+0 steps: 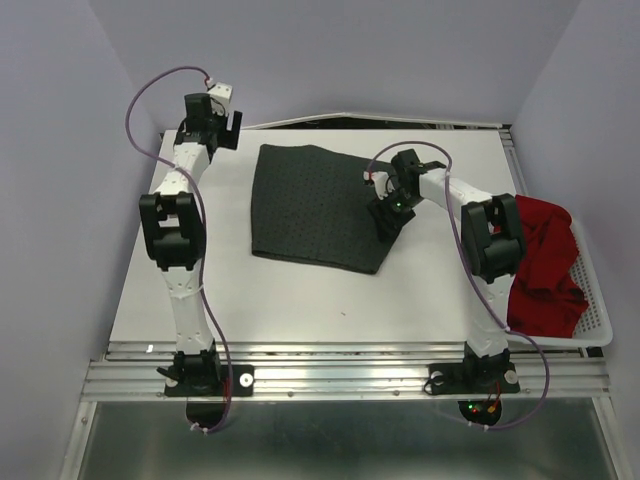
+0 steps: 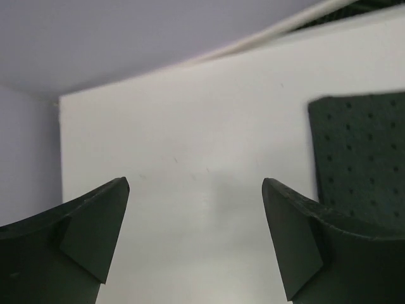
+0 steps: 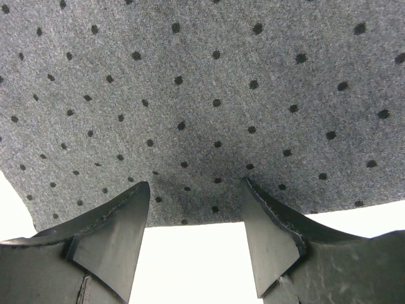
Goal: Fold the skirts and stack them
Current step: Fold the skirt
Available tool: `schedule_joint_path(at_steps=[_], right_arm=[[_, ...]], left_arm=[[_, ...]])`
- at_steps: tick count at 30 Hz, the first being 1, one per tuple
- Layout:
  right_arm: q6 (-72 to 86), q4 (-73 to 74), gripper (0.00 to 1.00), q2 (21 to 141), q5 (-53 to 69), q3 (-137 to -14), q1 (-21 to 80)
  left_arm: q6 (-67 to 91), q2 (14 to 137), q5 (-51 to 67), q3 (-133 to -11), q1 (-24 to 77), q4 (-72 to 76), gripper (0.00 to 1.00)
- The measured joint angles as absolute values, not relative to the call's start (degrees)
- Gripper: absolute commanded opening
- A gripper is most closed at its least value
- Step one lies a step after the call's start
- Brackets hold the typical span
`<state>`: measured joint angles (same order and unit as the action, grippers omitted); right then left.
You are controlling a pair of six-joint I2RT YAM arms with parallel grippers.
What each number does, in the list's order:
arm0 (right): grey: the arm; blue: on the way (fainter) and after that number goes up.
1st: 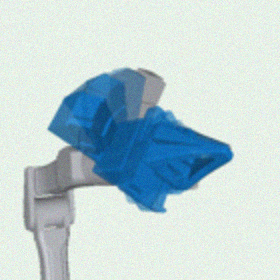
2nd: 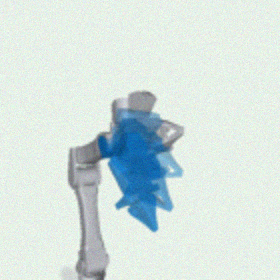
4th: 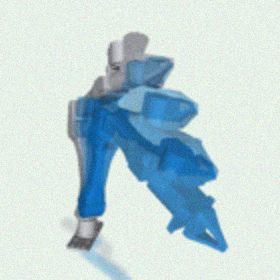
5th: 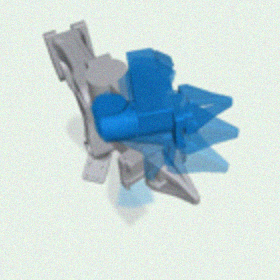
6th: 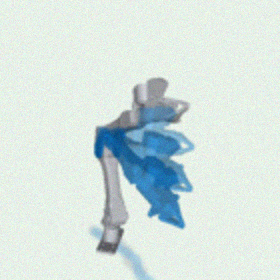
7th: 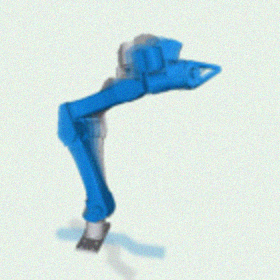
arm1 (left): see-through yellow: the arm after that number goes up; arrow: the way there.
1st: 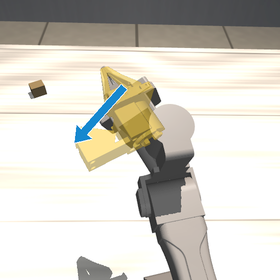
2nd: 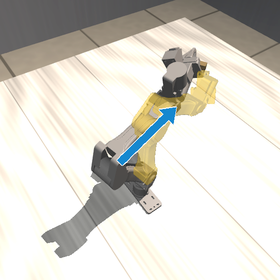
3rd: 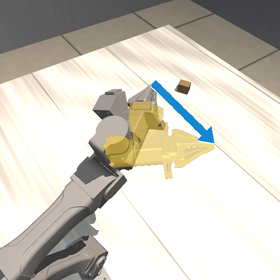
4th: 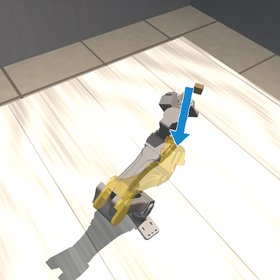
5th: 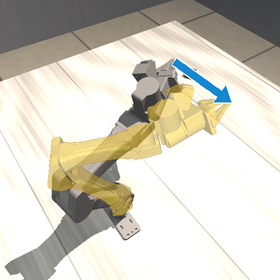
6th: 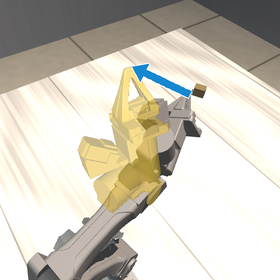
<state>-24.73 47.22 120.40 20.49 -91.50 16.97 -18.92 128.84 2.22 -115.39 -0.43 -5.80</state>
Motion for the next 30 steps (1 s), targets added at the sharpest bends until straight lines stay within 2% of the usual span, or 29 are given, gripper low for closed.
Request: schedule_joint_path(at_steps=[5, 11, 17, 19, 22, 26, 30], right_arm=[[-24.6, 47.4, 0.65, 120.4, 21.9, -91.5, 17.0], [-25.0, 46.9, 0.64, 118.5, 22.9, -88.2, 17.8], [-24.6, 48.7, 0.64, 115.0, 28.4, -82.1, 26.6], [-24.5, 51.5, 0.67, 114.9, 34.3, -81.4, 31.6], [-22.7, 55.7, 0.67, 115.1, 43.3, -82.0, 35.5], [-19.5, 57.3, 0.65, 115.4, 47.6, -89.6, 27.9], [-19.9, 53.3, 0.63, 116.4, 42.5, -98.5, 16.2]], left_arm=[[-18.8, 118.5, 9.7, -98.3, 1.0, -8.6, 0.82], [-17.3, 103.6, 21.2, -80.2, 3.3, -12.3, 0.74], [-16.8, 97.4, 24.4, -72.1, 5.4, -15.8, 0.71], [-16.8, 98.1, 24.2, -71.4, 6.7, -17.8, 0.68], [-17.0, 100.2, 23.5, -71.4, 7.8, -19.5, 0.68], [-17.0, 105.1, 21.7, -73.2, 7.8, -21.6, 0.68], [-17.1, 109.9, 19.9, -77.0, 7.6, -23.4, 0.68]])
